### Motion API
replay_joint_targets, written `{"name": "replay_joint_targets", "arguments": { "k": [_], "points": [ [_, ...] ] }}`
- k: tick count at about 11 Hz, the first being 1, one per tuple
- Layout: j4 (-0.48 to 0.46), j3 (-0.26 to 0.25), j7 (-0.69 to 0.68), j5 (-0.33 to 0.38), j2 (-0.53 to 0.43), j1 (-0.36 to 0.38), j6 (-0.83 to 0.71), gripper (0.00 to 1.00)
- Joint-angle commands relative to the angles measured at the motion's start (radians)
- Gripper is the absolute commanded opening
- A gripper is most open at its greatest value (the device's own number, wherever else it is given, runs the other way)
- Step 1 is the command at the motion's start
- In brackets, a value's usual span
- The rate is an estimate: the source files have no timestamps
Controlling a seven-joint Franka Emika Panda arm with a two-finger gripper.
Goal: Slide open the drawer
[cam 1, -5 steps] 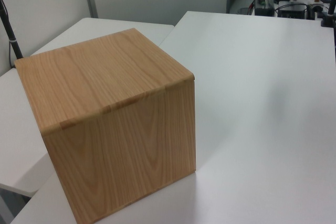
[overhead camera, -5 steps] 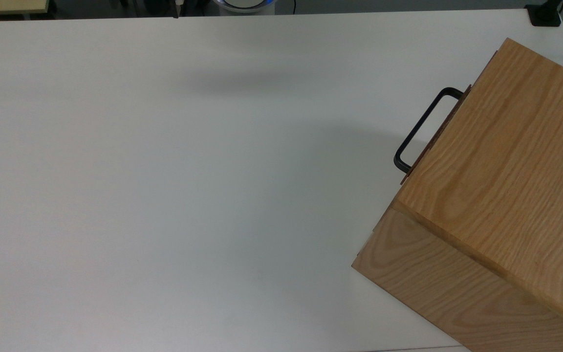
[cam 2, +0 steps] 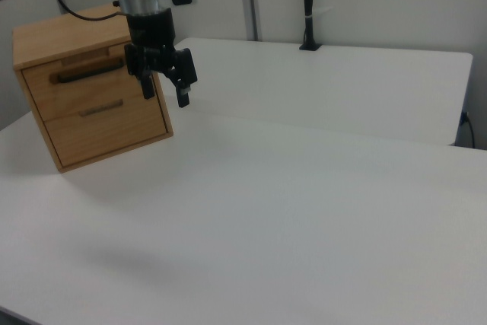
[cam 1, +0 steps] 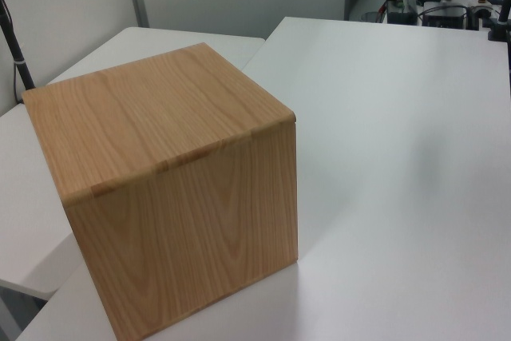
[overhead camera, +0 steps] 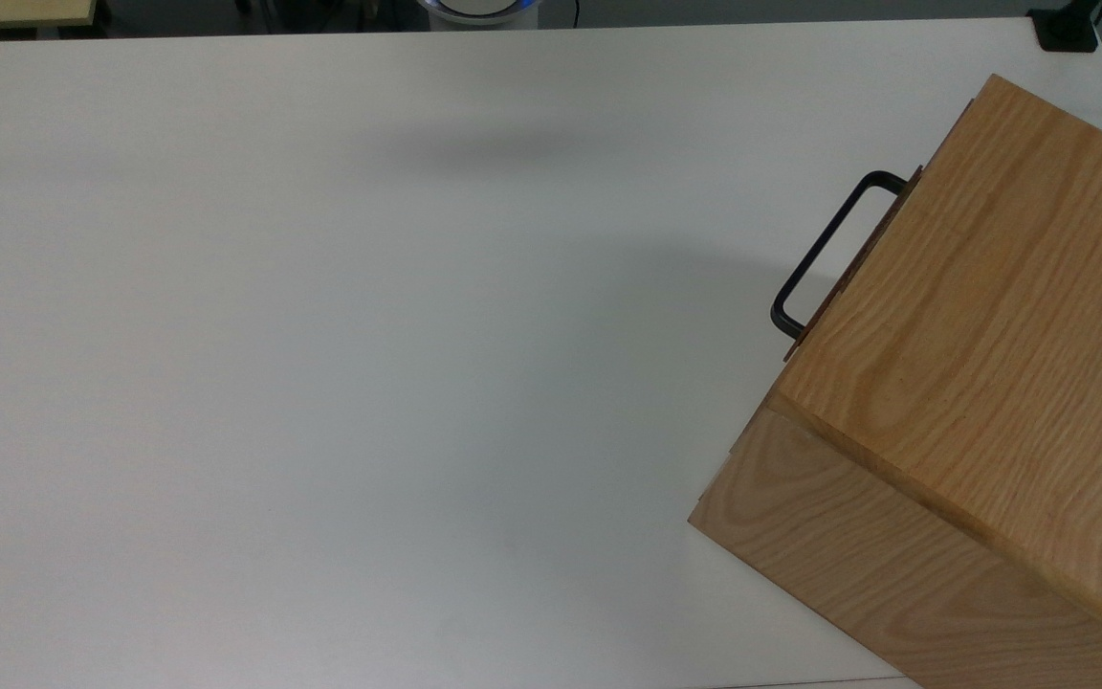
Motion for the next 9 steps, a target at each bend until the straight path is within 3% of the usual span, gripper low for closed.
{"name": "replay_joint_targets", "arguments": {
  "k": [1,9],
  "points": [
    [-0.006,0.002,0.022,-0.036,-0.008,0.034,-0.033,1.00],
    [-0.006,0.000,0.017,-0.030,-0.004,0.047,-0.044,1.00]
  ]
}}
